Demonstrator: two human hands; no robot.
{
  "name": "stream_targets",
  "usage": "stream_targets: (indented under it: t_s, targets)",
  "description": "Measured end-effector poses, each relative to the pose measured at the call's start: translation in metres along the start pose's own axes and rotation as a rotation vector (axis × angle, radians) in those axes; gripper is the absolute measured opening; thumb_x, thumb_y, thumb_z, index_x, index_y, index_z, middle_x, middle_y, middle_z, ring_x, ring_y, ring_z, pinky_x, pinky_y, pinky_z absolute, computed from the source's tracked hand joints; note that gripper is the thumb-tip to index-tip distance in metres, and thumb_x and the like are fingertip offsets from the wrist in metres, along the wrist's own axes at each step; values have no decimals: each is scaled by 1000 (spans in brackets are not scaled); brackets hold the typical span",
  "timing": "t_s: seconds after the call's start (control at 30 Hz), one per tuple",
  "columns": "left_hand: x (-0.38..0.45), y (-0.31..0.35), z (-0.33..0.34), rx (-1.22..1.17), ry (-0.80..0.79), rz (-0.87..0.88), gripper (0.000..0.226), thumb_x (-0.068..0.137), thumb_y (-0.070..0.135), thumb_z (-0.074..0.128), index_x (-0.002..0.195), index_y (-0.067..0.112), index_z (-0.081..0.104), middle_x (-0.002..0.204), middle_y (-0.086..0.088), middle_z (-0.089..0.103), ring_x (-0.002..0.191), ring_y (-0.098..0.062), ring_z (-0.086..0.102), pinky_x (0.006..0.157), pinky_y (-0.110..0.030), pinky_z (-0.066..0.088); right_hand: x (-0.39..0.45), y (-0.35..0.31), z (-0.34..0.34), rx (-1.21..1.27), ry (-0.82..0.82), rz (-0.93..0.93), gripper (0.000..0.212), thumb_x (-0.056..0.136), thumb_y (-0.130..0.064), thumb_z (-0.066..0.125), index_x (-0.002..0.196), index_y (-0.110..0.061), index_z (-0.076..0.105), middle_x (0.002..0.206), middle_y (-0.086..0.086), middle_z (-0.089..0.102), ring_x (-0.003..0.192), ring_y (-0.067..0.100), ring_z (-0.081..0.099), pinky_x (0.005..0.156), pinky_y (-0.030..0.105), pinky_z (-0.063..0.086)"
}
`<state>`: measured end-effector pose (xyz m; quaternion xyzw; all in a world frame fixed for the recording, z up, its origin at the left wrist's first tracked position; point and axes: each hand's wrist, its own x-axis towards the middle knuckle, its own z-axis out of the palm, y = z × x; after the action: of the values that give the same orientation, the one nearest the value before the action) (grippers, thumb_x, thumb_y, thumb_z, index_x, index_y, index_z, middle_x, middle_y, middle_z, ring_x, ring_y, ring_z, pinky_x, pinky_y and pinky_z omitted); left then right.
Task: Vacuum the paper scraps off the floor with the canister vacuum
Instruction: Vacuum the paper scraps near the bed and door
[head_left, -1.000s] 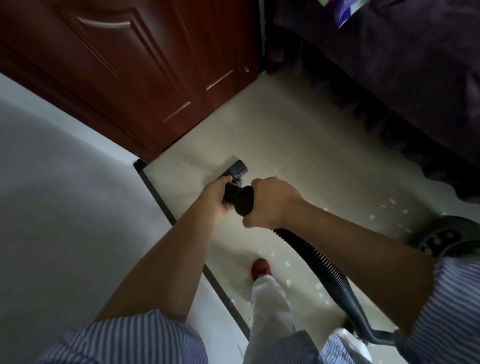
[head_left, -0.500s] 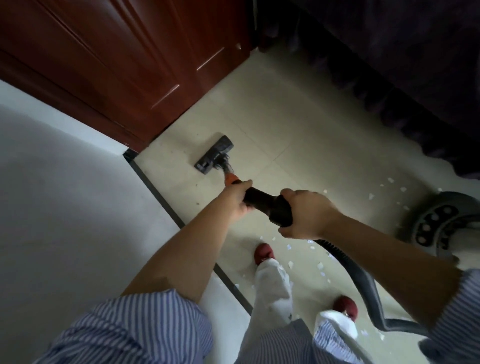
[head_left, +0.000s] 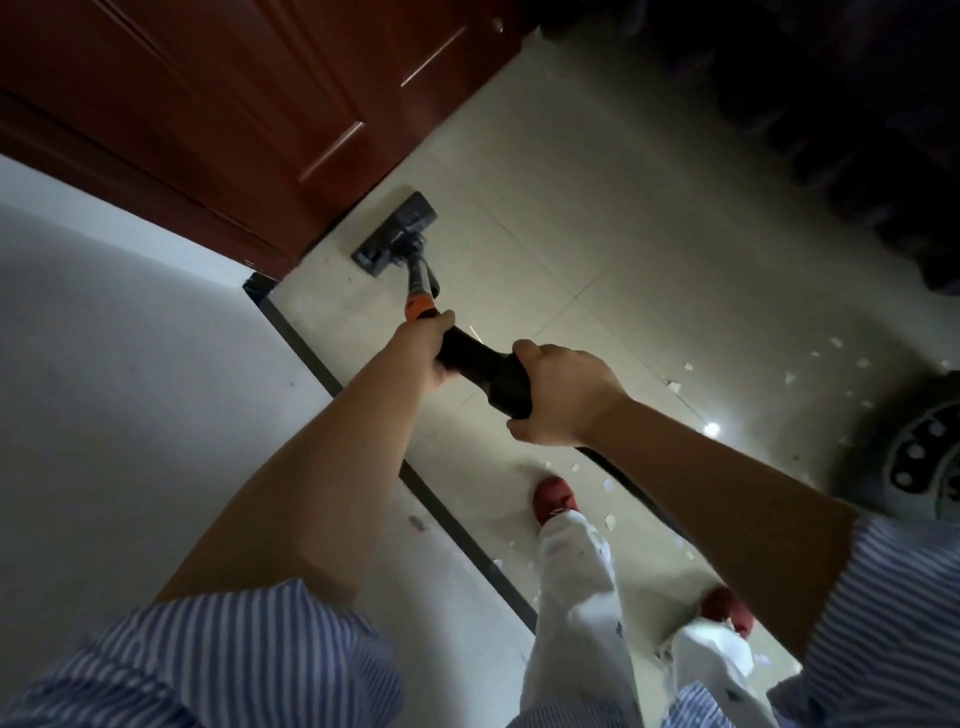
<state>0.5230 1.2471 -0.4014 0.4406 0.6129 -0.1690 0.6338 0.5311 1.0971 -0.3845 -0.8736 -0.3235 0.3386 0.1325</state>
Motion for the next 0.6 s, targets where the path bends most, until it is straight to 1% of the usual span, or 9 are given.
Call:
stream_targets:
  t_s: [0.13, 0.2, 0.27, 0.33, 0.4, 0.43, 0.47, 0.53, 0.6]
  targets:
    - [18, 14, -12, -18, -5, 14, 47, 96, 15, 52, 138, -1, 36, 134, -23, 49, 122, -36, 52, 100, -46, 46, 23, -5, -1, -6, -26, -18, 46, 76, -30, 62, 115, -14, 43, 84, 0, 48, 71, 22, 49, 57, 26, 37]
    - [21, 11, -10, -18, -19, -14, 47, 94, 14, 54, 136, -2, 38, 132, -23, 51, 120, -36, 53, 99, -46, 46, 22, 1, 1, 48, -67, -5, 49, 74, -26, 65, 116, -14, 42, 82, 0, 48, 71, 22, 50, 54, 25, 37]
    - [17, 2, 1, 19, -28, -44, 46, 92, 12, 57, 133, -2, 40, 126, -22, 54, 118, -34, 55, 96, -42, 49, 13, 13, 3, 107, -121, 28, 54, 72, -22, 68, 118, -15, 41, 84, 2, 49, 73, 22, 51, 57, 27, 41]
    - [10, -5, 19, 50, -16, -70, 44, 90, 10, 59, 129, -1, 43, 118, -20, 55, 117, -32, 56, 87, -38, 50, 4, 28, 1, 125, -140, 43, 55, 72, -20, 69, 119, -15, 41, 85, 3, 51, 76, 22, 52, 62, 30, 44]
    - [5, -11, 37, 57, -20, -90, 33, 89, 8, 59, 119, 0, 46, 111, -17, 54, 116, -29, 56, 81, -36, 49, -8, 43, -7, 106, -129, 43, 53, 72, -19, 68, 118, -15, 42, 83, 2, 50, 76, 22, 51, 61, 29, 42]
    - [1, -14, 44, 57, -28, -93, 24, 89, 7, 60, 109, 0, 48, 106, -16, 54, 113, -28, 57, 80, -36, 49, -15, 49, -12, 99, -116, 40, 52, 72, -20, 68, 117, -15, 43, 80, 1, 48, 75, 21, 51, 60, 27, 40]
    - [-2, -19, 51, 58, -43, -89, 20, 88, 7, 60, 103, 1, 48, 100, -14, 55, 106, -28, 59, 78, -35, 49, -25, 56, -17, 93, -96, 36, 51, 72, -20, 68, 116, -16, 43, 76, -1, 46, 73, 20, 50, 57, 26, 38]
    - [-13, -35, 71, 49, -75, -68, 23, 87, 6, 61, 104, 2, 46, 88, -13, 56, 85, -27, 60, 76, -34, 49, -56, 73, -28, 71, -59, 31, 48, 72, -22, 66, 113, -17, 43, 69, -5, 42, 68, 20, 48, 51, 24, 34]
    - [-19, -56, 84, 20, -92, -62, 26, 85, 4, 61, 107, 3, 46, 85, -13, 56, 76, -25, 58, 73, -35, 50, -84, 85, -34, 52, -41, 29, 44, 72, -24, 65, 111, -20, 43, 66, -7, 40, 65, 19, 47, 48, 22, 31]
